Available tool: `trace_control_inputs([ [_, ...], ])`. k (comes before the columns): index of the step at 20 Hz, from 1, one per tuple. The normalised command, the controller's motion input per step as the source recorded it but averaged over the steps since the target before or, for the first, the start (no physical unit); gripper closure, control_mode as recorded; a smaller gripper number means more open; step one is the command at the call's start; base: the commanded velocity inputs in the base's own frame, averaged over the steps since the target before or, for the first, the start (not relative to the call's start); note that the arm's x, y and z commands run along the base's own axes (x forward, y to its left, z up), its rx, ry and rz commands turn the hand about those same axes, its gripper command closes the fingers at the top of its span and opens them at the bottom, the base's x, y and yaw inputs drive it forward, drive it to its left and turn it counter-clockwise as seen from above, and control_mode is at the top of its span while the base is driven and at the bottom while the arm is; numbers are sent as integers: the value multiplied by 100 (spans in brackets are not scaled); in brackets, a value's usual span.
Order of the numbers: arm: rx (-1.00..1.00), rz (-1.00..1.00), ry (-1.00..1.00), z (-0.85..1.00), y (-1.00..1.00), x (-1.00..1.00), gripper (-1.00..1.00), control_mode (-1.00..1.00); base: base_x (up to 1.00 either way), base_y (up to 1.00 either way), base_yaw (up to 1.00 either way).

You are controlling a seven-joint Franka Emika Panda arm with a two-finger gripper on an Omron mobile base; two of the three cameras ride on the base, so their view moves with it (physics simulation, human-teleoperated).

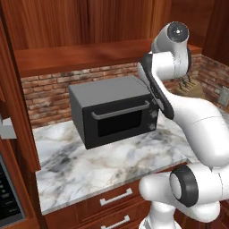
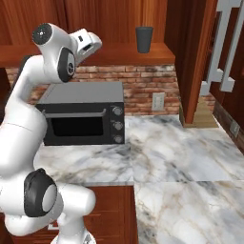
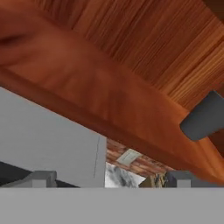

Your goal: There is a bowl on the dining counter. Grab a lemon wedge from the fridge and place it in the bowl. Then get the liquor bottle and glass cup from the cabinet and place them next to the bowl.

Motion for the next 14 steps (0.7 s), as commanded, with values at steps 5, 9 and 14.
trace_control_inputs([
  [5, -27, -18, 1, 22, -67, 62, -100, -100, 0, 0, 0],
  [9, -21, -21, 1, 19, -69, 59, -100, -100, 0, 0, 0],
  [14, -10, -24, 5, 32, -57, 74, -100, -100, 0, 0, 0],
])
